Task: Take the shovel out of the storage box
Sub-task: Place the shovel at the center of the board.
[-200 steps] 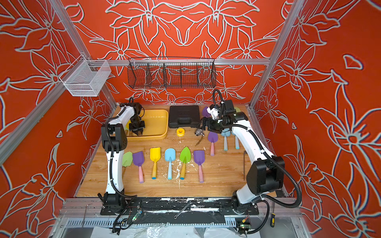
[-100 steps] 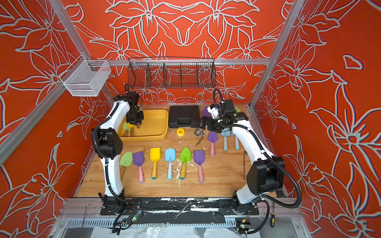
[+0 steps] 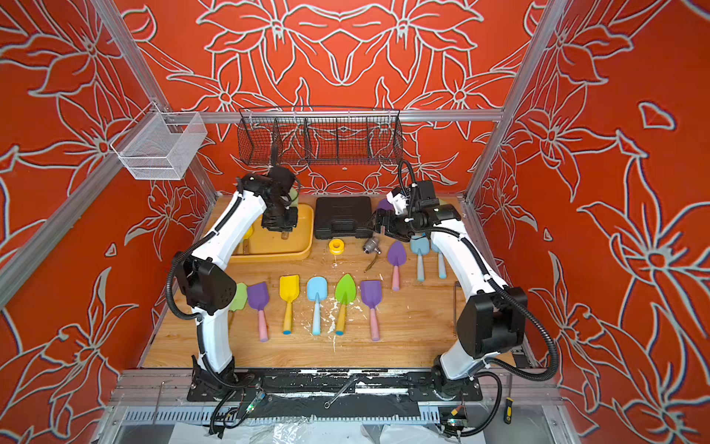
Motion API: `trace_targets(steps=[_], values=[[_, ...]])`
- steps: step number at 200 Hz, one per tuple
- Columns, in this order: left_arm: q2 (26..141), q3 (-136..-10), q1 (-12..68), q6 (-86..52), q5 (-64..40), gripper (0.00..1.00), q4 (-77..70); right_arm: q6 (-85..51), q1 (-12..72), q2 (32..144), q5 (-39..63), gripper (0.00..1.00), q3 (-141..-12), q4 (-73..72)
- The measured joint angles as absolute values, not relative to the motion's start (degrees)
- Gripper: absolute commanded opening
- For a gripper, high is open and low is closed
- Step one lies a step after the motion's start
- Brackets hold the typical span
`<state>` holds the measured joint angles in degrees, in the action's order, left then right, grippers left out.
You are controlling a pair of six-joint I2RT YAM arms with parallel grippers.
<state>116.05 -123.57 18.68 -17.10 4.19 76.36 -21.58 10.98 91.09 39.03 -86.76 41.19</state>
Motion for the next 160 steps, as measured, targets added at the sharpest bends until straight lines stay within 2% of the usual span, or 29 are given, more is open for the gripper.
trace_targets(steps=[41, 84, 160], values=[[115.6, -121.9, 26.6, -18.1, 4.8, 0.0, 76.4, -23.2, 12.7, 92.3, 39.0, 0.94, -89.7, 39.5], [115.6, -121.9, 33.3, -20.2, 4.4, 0.0, 76.2, -27.0, 15.9, 95.0, 39.0, 0.87, -90.3, 36.4], [115.6, -121.9, 36.6, -22.0, 1.4, 0.0, 75.7, -31.8, 20.7, 101.9, 39.0, 0.7, -93.0, 32.2]])
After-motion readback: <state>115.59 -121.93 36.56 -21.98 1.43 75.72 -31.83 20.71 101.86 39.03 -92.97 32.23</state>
